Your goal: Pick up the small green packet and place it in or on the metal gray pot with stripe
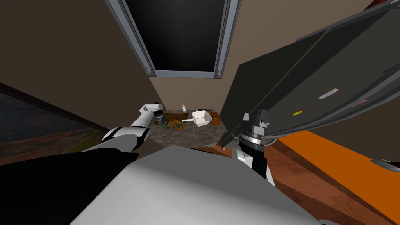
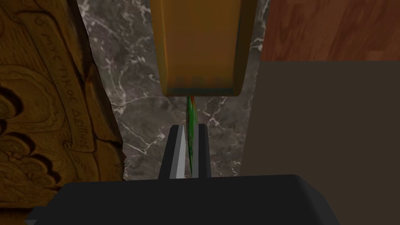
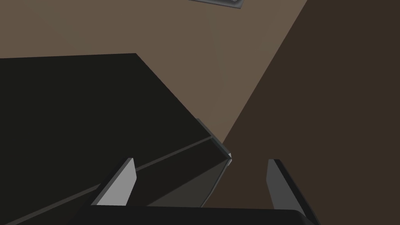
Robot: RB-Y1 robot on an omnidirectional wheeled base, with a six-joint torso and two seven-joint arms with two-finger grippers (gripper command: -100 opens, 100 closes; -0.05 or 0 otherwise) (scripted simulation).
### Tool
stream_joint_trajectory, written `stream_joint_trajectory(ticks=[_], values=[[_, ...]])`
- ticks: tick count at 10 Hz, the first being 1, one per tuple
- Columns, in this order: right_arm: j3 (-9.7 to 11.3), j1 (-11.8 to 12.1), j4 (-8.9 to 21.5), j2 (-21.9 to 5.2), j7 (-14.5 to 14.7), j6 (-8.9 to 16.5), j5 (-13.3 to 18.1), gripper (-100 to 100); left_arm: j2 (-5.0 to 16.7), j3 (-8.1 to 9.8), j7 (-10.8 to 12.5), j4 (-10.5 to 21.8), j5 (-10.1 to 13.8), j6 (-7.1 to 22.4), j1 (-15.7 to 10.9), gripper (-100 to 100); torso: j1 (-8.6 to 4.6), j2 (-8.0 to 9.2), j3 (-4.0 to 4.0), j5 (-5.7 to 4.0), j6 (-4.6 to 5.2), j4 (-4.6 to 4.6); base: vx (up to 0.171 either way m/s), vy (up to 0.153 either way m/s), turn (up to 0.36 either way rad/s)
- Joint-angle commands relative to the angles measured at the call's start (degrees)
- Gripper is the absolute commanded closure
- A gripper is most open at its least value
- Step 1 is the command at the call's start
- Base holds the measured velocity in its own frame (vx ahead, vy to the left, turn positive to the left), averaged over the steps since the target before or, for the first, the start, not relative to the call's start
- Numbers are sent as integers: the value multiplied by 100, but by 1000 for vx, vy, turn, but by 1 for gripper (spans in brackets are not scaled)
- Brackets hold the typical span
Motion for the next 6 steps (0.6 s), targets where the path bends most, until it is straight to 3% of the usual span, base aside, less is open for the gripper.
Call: stream_joint_trajectory(ticks=[1, 2, 3, 6], values=[[0, 0, 0, 0, 0, 0, 0, 0, 0, 0, 0, 0, 0, 0, 0, 100, 0, 0, 0, 0, 0, 0, 7, -5, 4], [0, 0, 0, 0, 0, 0, 0, 0, 11, 3, -3, 0, 2, 19, -10, 0, 3, 1, -1, 5, 1, -2, 0, 0, 0], [0, 0, 0, 0, 0, 0, 0, 0, 22, -49, -1, -144, -119, -212, 1, 100, 6, 2, 0, 5, 1, -2, -13, -20, 9], [0, 0, 0, 0, 0, 0, 0, 0, 49, -175, 11, -491, -409, -510, 18, 100, -12, 8, 4, -1, 4, 1, -23, -46, 10]])
